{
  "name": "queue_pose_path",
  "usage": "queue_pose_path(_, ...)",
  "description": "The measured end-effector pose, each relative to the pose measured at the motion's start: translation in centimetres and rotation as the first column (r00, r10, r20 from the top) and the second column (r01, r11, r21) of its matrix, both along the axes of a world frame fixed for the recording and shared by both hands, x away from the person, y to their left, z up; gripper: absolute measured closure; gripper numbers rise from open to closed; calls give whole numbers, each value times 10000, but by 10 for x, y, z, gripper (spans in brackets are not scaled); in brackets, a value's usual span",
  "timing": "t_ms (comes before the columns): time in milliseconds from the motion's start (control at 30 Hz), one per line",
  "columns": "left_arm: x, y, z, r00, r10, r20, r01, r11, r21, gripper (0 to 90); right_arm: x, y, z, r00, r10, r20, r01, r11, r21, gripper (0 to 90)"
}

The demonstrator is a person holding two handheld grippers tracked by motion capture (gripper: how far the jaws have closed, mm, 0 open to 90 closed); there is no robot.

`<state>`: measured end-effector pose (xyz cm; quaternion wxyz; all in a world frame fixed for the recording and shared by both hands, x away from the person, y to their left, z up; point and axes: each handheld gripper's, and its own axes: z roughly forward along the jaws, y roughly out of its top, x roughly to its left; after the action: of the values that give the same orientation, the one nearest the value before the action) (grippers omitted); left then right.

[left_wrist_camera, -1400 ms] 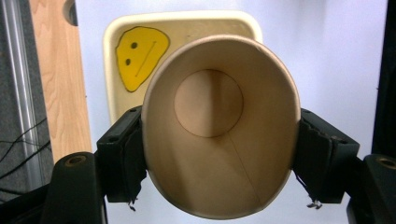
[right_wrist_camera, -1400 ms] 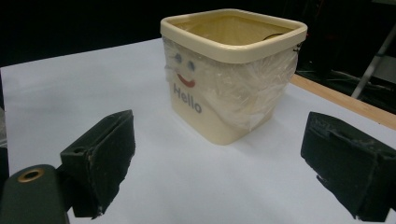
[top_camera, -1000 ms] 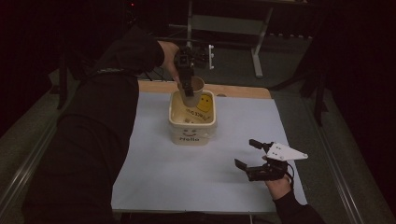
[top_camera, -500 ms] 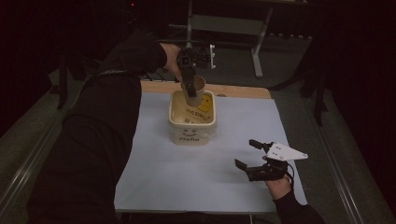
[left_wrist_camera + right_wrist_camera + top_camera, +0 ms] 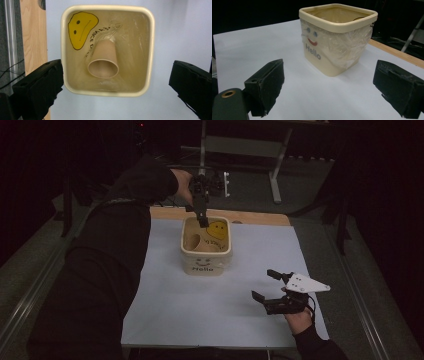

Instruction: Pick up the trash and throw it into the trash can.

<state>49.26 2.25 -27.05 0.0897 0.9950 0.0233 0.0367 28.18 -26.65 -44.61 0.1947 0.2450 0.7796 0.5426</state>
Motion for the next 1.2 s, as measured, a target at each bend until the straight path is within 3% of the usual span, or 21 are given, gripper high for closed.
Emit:
queue_pose_path(333,-6,11,-1,9997,219,-99,-220,9997,-127,6,2,2,-1,10000,20,35,-20,10000,-24,99)
queue_pose_path(500,-10,15,-3,9997,229,60,-227,9993,-281,6,2,3,-1,10000,43,24,-43,10000,-59,99)
queue_pose_path(533,-13,17,-3,9995,235,222,-225,9988,-425,6,2,3,-1,10000,47,38,-47,10000,-47,100)
queue_pose_path(600,-17,19,-2,9994,304,178,-292,9978,-602,6,2,3,0,10000,34,37,-34,10000,-53,99)
queue_pose_path(833,-28,29,-5,9987,465,209,-453,9974,-568,6,2,3,-1,10000,16,30,-16,10000,-47,100)
queue_pose_path(933,-32,33,-5,9985,502,196,-487,9963,-702,6,1,4,-1,10000,7,38,-7,10000,-50,100)
queue_pose_path(967,-38,38,-4,9986,512,154,-495,9944,-937,6,2,4,-1,10000,19,49,-18,10000,-57,100)
queue_pose_path(1100,-42,42,-5,9982,556,238,-532,9942,-930,6,2,4,-1,10000,14,45,-14,10000,-54,99)
queue_pose_path(1200,-52,56,-6,9956,910,234,-883,9911,-999,6,1,4,0,10000,21,38,-20,10000,-69,99)
